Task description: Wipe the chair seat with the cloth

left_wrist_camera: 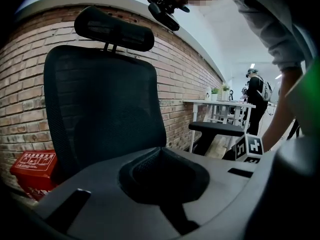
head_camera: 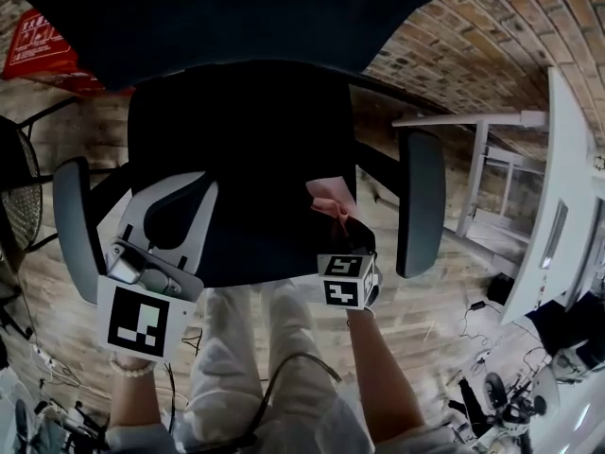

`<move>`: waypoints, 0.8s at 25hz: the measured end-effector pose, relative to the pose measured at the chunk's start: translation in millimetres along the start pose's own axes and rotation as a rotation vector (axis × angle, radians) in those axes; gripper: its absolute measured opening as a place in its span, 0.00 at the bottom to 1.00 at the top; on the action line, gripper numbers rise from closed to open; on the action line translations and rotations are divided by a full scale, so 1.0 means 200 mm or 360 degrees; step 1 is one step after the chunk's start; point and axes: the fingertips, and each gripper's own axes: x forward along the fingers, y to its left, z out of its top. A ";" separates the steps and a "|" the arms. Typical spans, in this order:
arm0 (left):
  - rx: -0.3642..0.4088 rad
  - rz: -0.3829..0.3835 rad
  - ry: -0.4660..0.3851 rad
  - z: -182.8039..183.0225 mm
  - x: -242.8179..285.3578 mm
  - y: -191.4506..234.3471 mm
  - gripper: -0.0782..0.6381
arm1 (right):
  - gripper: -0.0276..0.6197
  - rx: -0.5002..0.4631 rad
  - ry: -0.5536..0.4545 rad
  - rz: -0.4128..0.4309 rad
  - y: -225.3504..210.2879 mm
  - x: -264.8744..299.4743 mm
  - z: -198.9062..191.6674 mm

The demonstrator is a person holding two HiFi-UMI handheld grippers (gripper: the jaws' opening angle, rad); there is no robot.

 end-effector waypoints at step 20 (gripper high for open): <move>-0.0205 0.0228 0.0049 -0.18 -0.32 0.11 0.13 | 0.13 -0.0180 -0.0020 0.0420 0.61 -0.03 0.06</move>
